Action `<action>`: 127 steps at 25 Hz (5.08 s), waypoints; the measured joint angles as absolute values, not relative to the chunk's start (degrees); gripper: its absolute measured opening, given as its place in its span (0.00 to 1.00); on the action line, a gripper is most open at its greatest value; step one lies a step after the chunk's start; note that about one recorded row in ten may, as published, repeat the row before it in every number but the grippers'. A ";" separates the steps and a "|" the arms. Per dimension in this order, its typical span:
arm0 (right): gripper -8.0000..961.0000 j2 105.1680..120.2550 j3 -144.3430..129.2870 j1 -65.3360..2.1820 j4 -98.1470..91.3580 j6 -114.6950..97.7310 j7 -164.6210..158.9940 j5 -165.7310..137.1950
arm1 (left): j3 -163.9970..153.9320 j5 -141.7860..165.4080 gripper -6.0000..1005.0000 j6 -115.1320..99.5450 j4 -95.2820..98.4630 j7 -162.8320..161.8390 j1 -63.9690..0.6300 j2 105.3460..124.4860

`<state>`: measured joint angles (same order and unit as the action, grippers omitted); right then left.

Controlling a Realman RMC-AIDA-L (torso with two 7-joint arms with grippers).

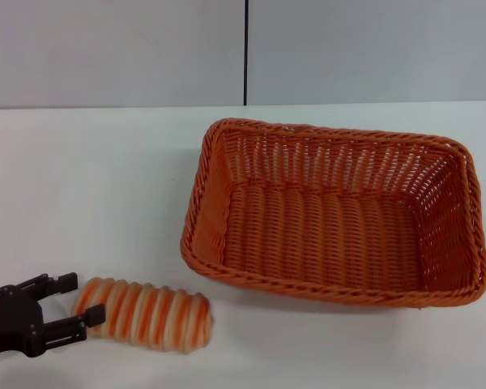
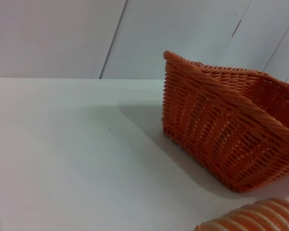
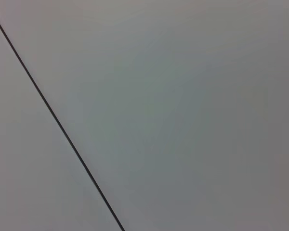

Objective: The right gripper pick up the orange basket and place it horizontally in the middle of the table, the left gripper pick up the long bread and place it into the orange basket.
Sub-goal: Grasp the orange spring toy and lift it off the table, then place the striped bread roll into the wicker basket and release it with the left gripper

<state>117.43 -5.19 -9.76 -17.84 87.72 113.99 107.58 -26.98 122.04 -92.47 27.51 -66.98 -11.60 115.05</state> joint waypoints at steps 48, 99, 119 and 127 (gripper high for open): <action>0.44 117.24 -4.65 -9.75 -17.84 87.71 113.99 107.72 | -27.02 122.64 0.37 -94.51 27.60 -65.35 -12.26 115.21; 0.44 118.81 -2.47 -12.04 -13.04 93.49 113.23 108.38 | -4.64 101.76 0.16 -111.39 30.12 -65.11 -19.09 117.40; 0.44 118.82 -3.06 -13.38 -12.02 93.38 113.43 107.78 | -30.42 102.09 0.16 -95.52 5.35 -48.93 -30.17 118.81; 0.44 118.83 -3.76 -13.82 -11.92 93.14 113.71 107.66 | -30.09 101.74 0.24 -91.98 4.57 -49.90 -30.35 118.88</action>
<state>118.83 -3.76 -13.82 -11.92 93.14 113.71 107.66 -30.09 101.74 -91.98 4.57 -49.90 -30.35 118.88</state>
